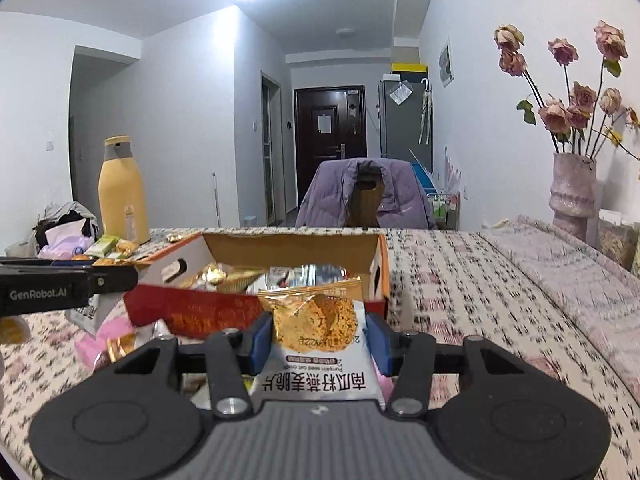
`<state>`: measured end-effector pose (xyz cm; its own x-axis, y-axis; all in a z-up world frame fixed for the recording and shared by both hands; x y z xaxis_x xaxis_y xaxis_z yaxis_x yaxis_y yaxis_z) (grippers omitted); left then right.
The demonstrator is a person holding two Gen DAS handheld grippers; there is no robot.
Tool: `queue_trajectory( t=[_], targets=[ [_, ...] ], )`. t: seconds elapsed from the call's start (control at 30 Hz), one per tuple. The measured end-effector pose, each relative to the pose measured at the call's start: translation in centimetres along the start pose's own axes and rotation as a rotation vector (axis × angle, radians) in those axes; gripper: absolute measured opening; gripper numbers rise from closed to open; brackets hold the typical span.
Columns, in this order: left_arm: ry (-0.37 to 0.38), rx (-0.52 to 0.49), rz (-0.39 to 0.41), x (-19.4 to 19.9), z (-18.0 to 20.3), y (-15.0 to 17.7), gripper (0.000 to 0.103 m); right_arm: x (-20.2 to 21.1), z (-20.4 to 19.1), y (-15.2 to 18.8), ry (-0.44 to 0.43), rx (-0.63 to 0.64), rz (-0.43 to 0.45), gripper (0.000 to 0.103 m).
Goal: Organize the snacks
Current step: 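Carry both crisp packets into the cardboard box and open both grippers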
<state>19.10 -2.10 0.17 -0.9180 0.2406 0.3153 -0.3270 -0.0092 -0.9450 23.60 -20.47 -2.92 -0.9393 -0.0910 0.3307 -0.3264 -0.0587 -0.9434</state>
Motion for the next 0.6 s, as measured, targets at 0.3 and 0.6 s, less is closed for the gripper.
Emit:
queue_trajectory(
  t=[0.3, 0.6],
  targets=[
    [-0.002, -0.017, 0.036, -3.3, -1.2, -3.3, 0.042, -4.6, -1.4, -3.6, -0.003, 0.013, 0.022, 0.049],
    [-0.014, 0.006, 0.017, -7.8, -3.5, -5.0, 0.042, -9.7, -2.7, -6.4, 0.0, 0.044, 0.014, 0.049]
  ],
)
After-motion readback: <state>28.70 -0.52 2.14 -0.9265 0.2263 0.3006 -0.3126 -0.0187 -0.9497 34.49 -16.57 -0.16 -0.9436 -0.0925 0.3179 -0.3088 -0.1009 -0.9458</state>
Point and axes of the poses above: each gripper's, at about its wrist camera, not at the fingertips, and x roughly against the way its jaws point, z to its right, y to its underside, the point moved 9 cm from there along -x, roughly the way its jaws point, and after that the axes turned 14 degrees about y, right-handed, at the moved point
